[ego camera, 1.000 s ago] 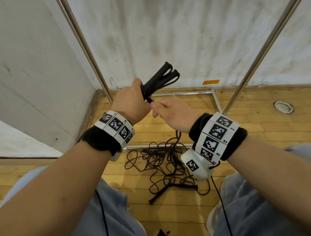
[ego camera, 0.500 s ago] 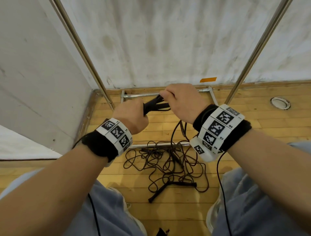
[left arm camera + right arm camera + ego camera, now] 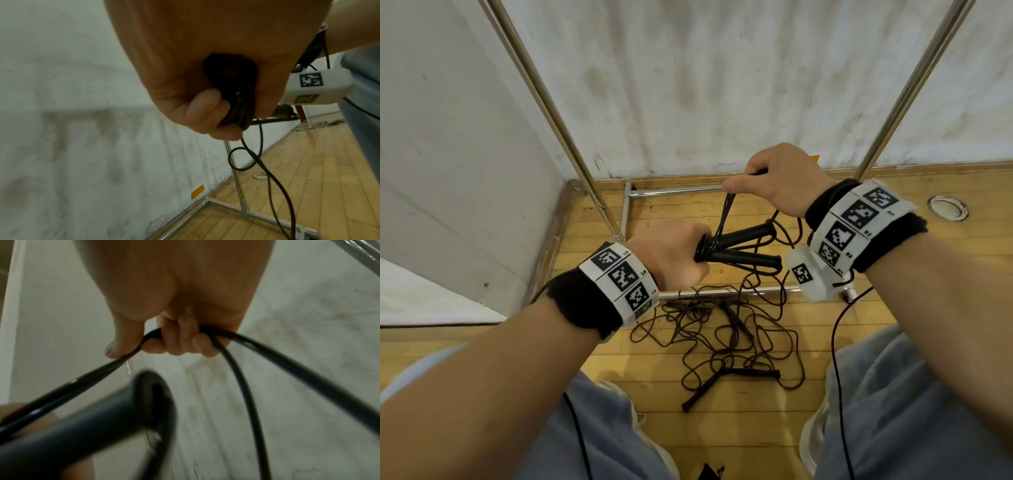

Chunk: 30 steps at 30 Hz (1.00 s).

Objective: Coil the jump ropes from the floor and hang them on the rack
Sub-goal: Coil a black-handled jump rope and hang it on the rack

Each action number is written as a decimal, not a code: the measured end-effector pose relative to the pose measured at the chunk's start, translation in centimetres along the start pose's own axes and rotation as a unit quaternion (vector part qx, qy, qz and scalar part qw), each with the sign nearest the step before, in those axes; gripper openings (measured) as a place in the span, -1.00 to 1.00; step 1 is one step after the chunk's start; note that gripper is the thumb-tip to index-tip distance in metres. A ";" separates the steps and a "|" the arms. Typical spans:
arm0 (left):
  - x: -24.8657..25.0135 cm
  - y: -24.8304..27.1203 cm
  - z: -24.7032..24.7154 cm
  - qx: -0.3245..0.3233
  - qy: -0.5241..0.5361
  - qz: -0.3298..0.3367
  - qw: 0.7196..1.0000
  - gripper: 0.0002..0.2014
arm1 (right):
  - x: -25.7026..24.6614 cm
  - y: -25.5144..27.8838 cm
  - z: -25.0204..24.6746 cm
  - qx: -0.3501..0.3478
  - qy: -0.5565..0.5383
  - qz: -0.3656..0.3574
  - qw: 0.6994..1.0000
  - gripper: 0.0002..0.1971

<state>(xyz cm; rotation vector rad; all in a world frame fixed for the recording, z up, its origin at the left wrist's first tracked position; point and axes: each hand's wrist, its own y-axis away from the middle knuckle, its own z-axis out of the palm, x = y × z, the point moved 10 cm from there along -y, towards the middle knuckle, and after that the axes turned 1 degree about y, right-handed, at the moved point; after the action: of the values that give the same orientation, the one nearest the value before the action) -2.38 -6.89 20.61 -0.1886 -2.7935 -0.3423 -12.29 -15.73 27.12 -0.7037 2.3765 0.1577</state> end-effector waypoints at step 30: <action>3.8 2.2 -3.7 0.077 0.063 0.118 0.988 -0.79 | 1.2 0.8 3.2 -0.150 -0.015 0.016 0.989 -0.45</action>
<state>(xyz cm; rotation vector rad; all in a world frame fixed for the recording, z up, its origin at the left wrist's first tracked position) -4.51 -5.38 25.75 -0.4410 -2.6225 -0.0778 -11.75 -14.71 23.79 -0.7945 2.3605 0.5437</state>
